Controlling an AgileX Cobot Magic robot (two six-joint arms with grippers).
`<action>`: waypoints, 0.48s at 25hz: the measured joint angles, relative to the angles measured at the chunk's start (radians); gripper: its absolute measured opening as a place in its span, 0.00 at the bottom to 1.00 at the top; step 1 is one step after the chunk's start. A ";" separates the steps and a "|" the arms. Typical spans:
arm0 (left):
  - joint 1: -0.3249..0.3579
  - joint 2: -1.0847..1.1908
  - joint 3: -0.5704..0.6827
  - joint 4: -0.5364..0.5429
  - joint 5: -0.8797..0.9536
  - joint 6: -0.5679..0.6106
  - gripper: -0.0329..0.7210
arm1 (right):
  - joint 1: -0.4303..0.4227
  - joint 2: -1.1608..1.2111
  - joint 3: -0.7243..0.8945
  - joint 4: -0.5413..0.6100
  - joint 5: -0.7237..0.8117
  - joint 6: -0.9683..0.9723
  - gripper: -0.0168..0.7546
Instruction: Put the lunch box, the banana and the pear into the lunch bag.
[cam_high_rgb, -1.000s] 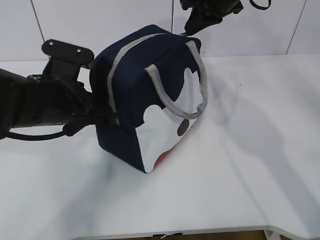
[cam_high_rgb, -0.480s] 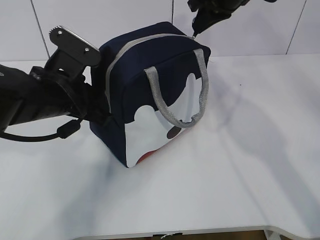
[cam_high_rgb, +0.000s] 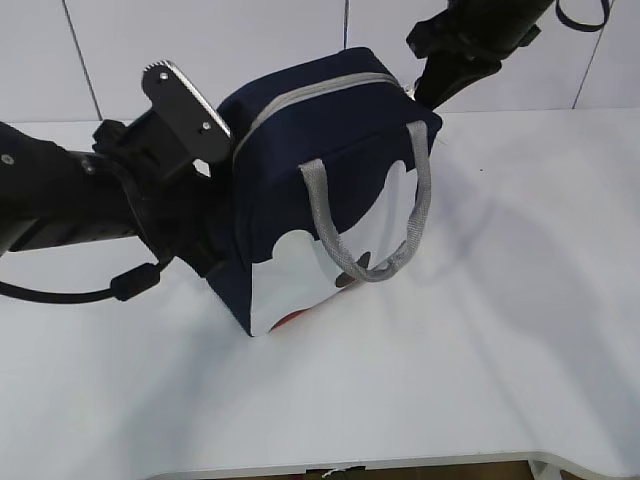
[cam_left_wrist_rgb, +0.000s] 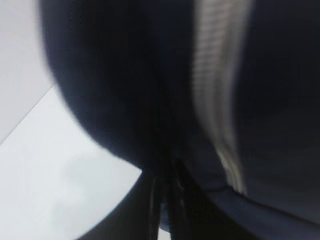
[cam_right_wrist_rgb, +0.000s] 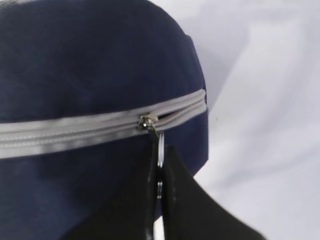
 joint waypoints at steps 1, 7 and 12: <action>0.000 0.000 0.000 0.040 0.027 0.000 0.03 | 0.000 -0.027 0.030 0.000 -0.002 0.000 0.05; 0.000 0.000 0.000 0.118 0.076 0.000 0.03 | 0.000 -0.185 0.218 0.000 -0.006 -0.002 0.05; 0.000 0.000 0.000 0.120 0.001 0.000 0.03 | 0.000 -0.270 0.323 0.002 -0.008 -0.002 0.05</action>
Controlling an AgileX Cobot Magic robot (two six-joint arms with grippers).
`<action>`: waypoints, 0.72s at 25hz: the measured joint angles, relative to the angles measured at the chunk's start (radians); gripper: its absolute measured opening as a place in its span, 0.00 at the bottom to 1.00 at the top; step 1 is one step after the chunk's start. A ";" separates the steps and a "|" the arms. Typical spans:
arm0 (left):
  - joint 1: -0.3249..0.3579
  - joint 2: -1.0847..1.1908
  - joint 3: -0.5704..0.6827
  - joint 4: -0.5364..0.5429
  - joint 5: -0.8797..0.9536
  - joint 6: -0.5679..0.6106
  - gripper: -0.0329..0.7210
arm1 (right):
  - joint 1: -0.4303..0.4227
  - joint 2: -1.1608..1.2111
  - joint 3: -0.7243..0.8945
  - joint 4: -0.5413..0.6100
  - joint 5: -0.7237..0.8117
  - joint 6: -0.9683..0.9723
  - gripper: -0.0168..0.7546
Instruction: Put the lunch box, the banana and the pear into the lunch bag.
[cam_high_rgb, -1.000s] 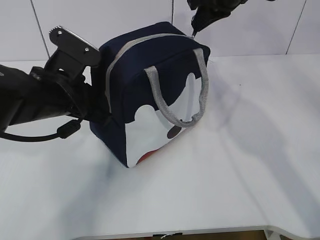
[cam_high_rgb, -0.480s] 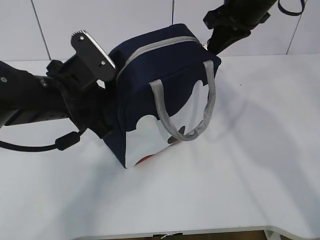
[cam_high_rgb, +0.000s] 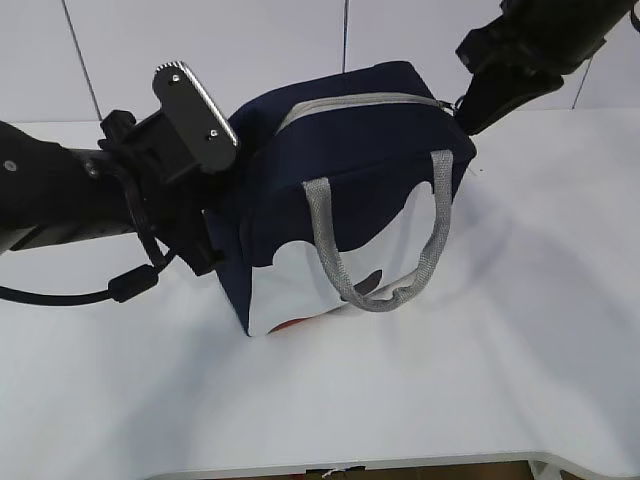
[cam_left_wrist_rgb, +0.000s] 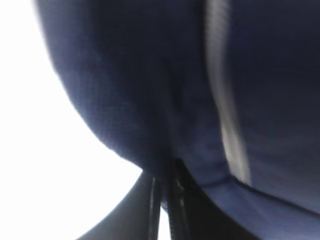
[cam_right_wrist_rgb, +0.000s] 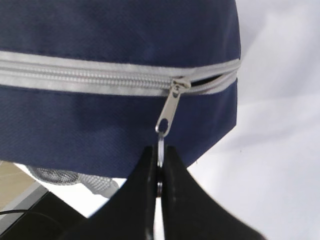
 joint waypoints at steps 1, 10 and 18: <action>0.000 0.000 0.000 0.000 -0.022 0.000 0.03 | 0.000 -0.014 0.009 0.000 0.000 0.000 0.05; 0.034 0.004 0.000 -0.002 -0.074 0.000 0.03 | 0.000 -0.170 0.101 0.002 -0.001 0.007 0.05; 0.051 0.004 0.000 -0.002 -0.062 0.000 0.02 | 0.000 -0.266 0.231 0.025 -0.001 0.081 0.05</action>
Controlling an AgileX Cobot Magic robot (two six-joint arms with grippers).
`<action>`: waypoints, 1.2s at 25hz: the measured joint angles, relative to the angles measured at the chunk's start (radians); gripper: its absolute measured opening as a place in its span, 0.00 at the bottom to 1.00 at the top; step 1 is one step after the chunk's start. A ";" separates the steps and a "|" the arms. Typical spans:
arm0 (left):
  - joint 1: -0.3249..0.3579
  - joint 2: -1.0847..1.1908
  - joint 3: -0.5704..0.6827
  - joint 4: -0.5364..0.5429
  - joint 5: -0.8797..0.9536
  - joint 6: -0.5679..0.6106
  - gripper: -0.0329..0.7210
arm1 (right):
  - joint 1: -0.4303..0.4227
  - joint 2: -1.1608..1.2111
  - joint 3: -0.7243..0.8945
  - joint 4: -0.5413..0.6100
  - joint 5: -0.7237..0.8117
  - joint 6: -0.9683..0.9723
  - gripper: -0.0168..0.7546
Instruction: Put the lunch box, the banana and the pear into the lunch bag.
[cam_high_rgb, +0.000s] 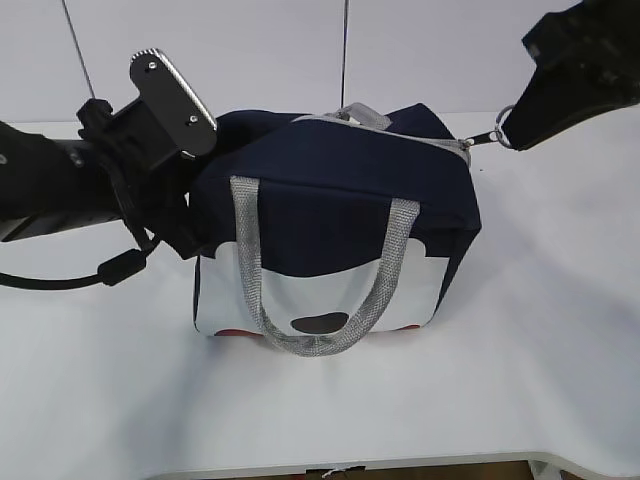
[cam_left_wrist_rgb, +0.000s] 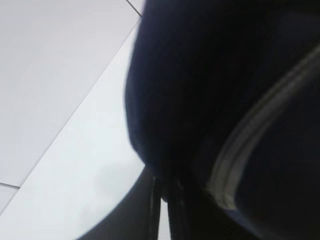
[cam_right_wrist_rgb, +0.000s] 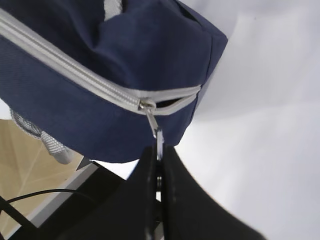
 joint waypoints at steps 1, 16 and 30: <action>0.000 0.000 0.000 -0.004 0.002 0.000 0.02 | 0.000 0.000 0.002 0.004 0.000 0.013 0.05; 0.009 0.000 0.000 -0.019 0.007 0.000 0.02 | 0.000 0.083 0.011 0.106 -0.229 0.189 0.05; 0.009 0.000 0.000 -0.020 0.007 0.000 0.02 | -0.002 0.134 0.011 0.079 -0.243 0.254 0.05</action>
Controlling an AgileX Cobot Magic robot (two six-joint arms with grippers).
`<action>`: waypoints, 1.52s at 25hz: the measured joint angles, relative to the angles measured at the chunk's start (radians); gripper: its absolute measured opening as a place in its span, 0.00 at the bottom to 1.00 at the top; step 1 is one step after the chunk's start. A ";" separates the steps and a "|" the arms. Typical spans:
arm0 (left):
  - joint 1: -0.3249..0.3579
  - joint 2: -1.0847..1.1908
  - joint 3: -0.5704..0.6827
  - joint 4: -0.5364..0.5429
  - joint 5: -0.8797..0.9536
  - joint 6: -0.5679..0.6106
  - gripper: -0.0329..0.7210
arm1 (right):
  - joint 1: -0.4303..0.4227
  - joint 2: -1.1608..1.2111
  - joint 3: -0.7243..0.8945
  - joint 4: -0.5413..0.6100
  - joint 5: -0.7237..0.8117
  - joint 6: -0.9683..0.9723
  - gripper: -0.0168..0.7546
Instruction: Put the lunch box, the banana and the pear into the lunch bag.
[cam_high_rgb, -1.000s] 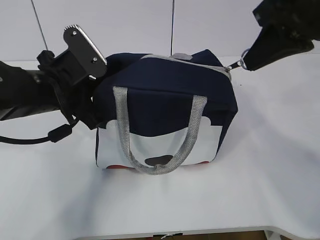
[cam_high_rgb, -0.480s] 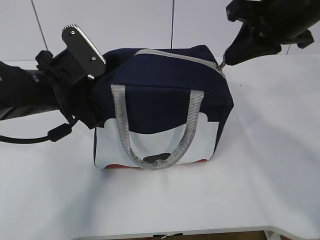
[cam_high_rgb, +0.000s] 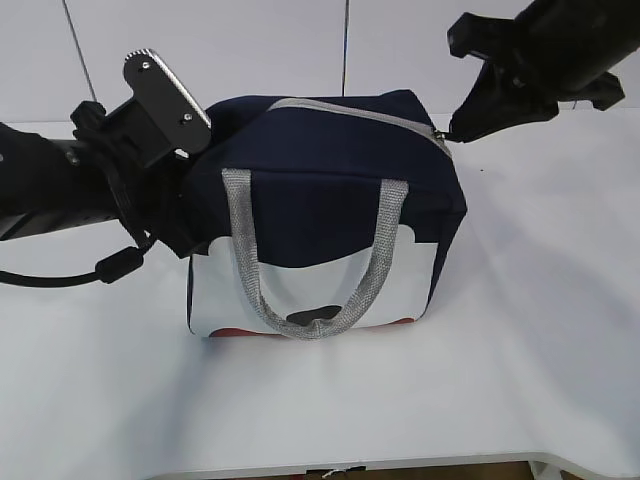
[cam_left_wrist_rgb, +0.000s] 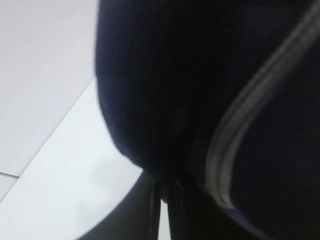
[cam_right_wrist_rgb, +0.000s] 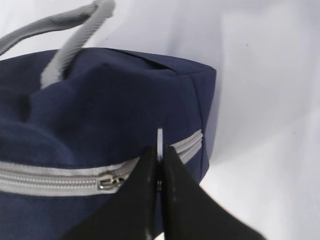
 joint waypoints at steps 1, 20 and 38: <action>0.000 0.000 0.000 0.000 0.000 0.000 0.02 | 0.000 0.004 0.000 -0.009 0.000 0.018 0.05; 0.006 -0.055 0.000 0.001 -0.031 0.072 0.62 | -0.031 0.008 0.000 -0.022 0.003 0.044 0.05; -0.049 -0.297 -0.027 0.286 0.436 0.086 0.64 | -0.031 0.019 0.000 -0.010 0.004 0.017 0.05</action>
